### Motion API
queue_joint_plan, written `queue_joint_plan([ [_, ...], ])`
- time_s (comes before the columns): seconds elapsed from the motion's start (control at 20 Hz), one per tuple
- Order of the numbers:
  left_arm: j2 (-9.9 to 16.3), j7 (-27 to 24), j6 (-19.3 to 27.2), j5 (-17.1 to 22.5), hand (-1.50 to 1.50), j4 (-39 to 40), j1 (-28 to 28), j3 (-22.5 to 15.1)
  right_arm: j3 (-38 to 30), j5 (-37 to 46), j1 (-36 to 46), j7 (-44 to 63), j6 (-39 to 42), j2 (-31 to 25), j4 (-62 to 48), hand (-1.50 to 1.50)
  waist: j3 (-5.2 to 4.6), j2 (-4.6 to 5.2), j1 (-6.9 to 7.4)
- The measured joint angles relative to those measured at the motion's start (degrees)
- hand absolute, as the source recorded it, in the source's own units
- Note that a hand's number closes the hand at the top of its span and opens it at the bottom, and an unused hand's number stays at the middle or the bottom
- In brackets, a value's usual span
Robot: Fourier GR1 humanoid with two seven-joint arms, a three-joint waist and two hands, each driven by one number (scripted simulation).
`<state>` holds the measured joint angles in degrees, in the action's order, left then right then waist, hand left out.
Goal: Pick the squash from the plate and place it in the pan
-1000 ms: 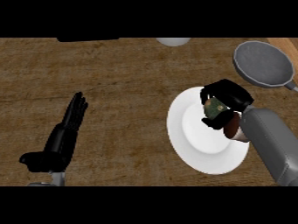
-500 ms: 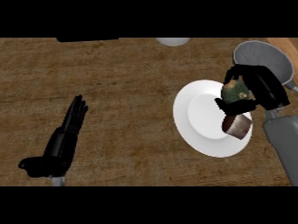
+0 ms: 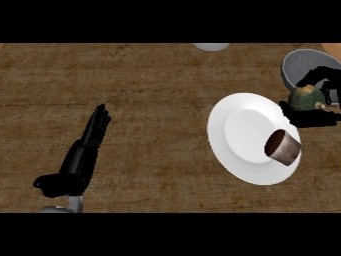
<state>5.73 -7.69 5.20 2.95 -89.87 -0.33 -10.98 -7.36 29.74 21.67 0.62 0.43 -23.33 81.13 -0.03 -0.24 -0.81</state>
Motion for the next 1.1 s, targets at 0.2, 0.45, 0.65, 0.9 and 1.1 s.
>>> queue_joint_plan([
  [0.2, -0.16, 1.66, -0.4, -0.34, 0.0, -0.89, -1.1, -0.04, -3.75, 0.91, 2.3, -4.85, -4.49, -1.0, -8.61, 1.5, 0.04, 0.25, 0.87],
  [0.45, -0.71, 2.12, -0.65, -0.96, 0.0, -1.55, -1.07, -0.97, -7.99, 3.76, 7.08, -13.47, -13.52, -3.62, -22.08, 1.5, 0.1, 0.61, 1.93],
  [0.65, -0.97, 2.99, -1.0, -0.92, 0.0, -1.69, -2.31, -1.09, -12.88, 2.39, 12.32, -21.21, -19.04, -5.95, -33.88, 1.5, 0.18, 0.97, 2.74],
  [0.9, -0.87, 2.53, -1.76, -0.8, 0.0, -1.76, -2.45, -1.1, -17.47, 0.66, 19.27, -27.65, -22.72, -8.92, -47.18, 1.5, 0.27, 1.46, 4.05],
  [1.1, -1.61, 2.81, -1.47, -1.41, 0.0, -1.2, -3.54, -1.63, -19.64, 0.03, 23.07, -31.54, -23.81, -11.47, -54.82, 1.5, 0.32, 1.81, 4.57],
])
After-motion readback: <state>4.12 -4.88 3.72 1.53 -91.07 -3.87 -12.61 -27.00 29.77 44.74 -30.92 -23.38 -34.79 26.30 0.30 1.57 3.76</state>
